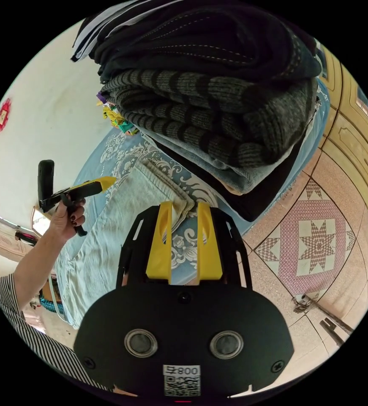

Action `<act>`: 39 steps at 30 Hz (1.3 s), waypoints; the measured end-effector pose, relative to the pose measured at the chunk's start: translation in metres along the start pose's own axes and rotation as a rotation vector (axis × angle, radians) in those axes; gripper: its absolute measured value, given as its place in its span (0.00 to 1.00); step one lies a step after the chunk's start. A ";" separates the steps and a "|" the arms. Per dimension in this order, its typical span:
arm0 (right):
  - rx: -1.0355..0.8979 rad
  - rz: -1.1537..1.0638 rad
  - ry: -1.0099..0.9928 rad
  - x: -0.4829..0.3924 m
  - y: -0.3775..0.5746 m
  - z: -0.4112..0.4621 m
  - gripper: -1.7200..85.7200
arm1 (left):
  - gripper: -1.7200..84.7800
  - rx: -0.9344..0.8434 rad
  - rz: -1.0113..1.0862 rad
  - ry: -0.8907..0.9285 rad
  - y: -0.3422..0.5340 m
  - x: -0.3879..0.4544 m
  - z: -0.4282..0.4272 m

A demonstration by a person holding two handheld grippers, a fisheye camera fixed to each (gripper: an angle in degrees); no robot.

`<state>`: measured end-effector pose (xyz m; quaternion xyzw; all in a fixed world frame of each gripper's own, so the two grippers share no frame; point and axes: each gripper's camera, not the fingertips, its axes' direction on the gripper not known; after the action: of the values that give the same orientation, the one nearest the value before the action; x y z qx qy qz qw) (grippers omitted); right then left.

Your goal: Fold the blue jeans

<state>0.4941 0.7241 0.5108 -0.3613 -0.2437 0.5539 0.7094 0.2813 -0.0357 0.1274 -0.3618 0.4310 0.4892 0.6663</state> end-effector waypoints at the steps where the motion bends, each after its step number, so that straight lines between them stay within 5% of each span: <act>1: -0.006 -0.014 0.004 0.001 0.000 -0.001 0.13 | 0.14 -0.009 0.004 0.000 -0.007 -0.001 0.003; 13: 0.000 -0.110 0.074 -0.003 0.018 -0.013 0.11 | 0.07 -0.154 0.069 -0.003 -0.068 0.003 0.037; 25: 0.037 -0.108 -0.151 -0.003 0.045 -0.059 0.09 | 0.05 -0.044 0.119 0.050 -0.057 0.029 -0.033; 31: 0.105 -0.245 -0.341 -0.048 0.079 -0.102 0.09 | 0.05 0.043 0.206 0.060 -0.010 0.046 -0.103; 39: -0.057 -0.592 -0.527 -0.161 0.152 -0.098 0.09 | 0.05 0.068 0.180 0.043 0.126 0.050 -0.188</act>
<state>0.4314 0.5640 0.3399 -0.1406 -0.5261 0.3923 0.7413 0.1261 -0.1558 0.0042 -0.3092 0.4924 0.5241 0.6223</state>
